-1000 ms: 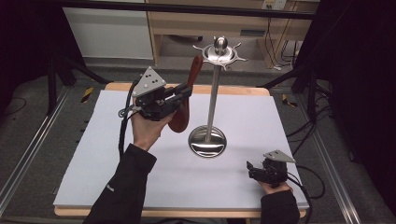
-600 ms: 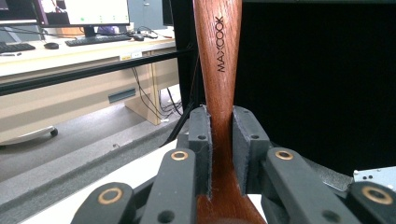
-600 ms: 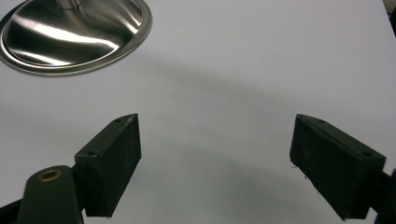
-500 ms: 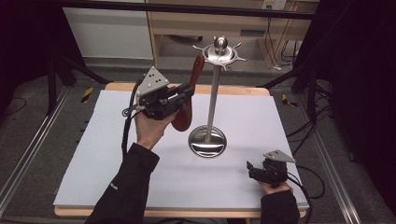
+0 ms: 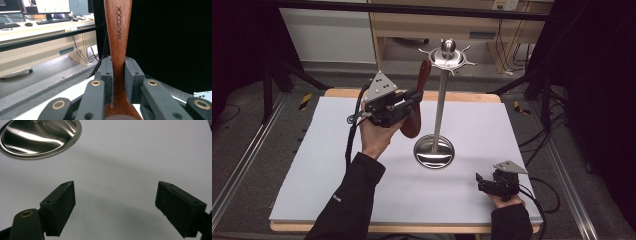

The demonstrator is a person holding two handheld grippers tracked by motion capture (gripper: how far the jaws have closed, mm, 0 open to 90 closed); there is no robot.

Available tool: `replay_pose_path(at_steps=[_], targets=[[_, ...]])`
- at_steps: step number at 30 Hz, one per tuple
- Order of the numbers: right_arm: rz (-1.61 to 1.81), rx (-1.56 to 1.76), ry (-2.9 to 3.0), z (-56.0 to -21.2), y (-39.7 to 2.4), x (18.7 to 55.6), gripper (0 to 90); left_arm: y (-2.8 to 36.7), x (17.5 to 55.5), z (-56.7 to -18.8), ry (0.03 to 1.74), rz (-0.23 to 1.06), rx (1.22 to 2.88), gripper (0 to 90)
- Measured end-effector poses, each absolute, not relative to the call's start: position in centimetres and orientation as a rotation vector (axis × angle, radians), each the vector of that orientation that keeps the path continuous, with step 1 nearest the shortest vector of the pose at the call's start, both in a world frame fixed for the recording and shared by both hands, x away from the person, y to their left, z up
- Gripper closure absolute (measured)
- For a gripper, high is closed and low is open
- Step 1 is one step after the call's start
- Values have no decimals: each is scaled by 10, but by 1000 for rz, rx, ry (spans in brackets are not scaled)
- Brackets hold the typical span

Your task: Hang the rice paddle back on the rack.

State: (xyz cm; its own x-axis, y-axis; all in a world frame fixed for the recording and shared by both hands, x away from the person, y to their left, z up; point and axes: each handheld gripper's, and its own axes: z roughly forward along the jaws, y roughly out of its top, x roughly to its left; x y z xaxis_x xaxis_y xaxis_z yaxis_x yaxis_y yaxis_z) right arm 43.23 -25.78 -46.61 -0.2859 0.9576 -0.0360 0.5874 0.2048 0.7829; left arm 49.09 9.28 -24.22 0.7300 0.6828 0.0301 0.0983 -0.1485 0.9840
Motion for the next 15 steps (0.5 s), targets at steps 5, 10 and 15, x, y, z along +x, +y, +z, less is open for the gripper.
replay_pose_path(at_steps=[5, 10, 15], targets=[[907, 1427, 1959, -466, -258, 433, 166, 89, 494, -242, 635, 591, 1679, 778], [913, 1431, 1954, -466, -258, 432, 165, 85, 496, -243, 639, 589, 1677, 777], [914, 1435, 1957, -466, -258, 432, 165, 83, 498, -244, 642, 588, 1672, 777]])
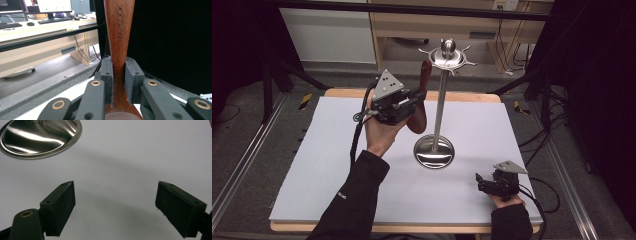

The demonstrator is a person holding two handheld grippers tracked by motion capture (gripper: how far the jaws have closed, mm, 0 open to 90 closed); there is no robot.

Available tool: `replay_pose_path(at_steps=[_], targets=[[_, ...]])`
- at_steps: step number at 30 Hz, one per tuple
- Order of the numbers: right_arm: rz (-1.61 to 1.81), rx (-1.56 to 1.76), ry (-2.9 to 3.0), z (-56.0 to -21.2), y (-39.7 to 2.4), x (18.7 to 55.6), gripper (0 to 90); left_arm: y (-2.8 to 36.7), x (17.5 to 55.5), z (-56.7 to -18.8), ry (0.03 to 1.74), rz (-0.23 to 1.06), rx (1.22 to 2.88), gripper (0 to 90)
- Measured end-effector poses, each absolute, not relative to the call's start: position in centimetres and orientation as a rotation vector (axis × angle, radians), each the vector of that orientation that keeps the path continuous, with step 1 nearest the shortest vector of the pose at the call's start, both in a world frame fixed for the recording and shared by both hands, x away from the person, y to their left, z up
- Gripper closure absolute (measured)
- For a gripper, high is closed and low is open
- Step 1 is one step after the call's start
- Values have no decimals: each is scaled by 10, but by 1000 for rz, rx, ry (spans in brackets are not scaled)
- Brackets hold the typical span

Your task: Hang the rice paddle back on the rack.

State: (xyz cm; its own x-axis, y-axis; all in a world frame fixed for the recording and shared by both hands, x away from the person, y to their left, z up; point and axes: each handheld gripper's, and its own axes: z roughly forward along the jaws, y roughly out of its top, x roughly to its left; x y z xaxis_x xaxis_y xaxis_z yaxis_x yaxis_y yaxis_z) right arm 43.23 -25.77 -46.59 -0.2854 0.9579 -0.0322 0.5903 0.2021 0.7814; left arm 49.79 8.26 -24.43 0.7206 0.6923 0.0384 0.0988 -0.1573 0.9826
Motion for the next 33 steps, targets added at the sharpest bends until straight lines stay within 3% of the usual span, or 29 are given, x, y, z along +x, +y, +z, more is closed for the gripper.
replay_pose_path(at_steps=[12, 21, 33], targets=[[912, 1438, 1961, -466, -258, 432, 165, 78, 501, -247, 659, 571, 1659, 768], [903, 1439, 1961, -467, -258, 433, 164, 90, 491, -251, 656, 576, 1657, 602], [896, 1436, 1958, -467, -258, 432, 156, 125, 474, -280, 660, 581, 1671, 487]])
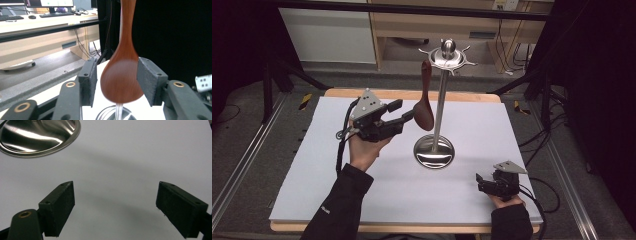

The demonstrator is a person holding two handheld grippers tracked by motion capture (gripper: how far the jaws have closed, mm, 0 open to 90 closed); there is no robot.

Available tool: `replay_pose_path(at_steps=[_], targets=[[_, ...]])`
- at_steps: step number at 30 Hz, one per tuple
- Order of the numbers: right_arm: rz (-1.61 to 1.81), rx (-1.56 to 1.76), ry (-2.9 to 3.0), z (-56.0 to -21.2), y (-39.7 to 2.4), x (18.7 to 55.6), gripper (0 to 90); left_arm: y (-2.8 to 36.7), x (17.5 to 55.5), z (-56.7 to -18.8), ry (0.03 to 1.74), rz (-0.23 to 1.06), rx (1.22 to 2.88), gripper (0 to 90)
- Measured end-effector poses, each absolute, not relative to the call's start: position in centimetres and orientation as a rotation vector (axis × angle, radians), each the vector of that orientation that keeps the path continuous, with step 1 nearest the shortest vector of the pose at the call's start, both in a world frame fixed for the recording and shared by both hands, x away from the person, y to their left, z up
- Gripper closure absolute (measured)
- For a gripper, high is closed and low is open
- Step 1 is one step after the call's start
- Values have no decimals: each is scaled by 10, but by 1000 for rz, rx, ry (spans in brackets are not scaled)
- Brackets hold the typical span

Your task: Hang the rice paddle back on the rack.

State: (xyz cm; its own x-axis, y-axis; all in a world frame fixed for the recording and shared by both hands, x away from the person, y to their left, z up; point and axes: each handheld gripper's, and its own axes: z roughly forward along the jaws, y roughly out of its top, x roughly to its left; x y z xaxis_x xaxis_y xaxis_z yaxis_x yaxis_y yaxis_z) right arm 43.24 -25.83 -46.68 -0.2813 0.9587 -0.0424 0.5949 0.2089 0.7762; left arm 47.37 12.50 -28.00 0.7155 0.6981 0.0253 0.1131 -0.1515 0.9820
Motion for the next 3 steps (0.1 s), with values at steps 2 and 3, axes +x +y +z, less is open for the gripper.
replay_pose_path(at_steps=[2, 3], targets=[[897, 1436, 1959, -467, -258, 432, 156, 131, 471, -288, 661, 579, 1683, 471], [896, 1435, 1959, -467, -258, 432, 156, 135, 469, -294, 663, 582, 1688, 468]])
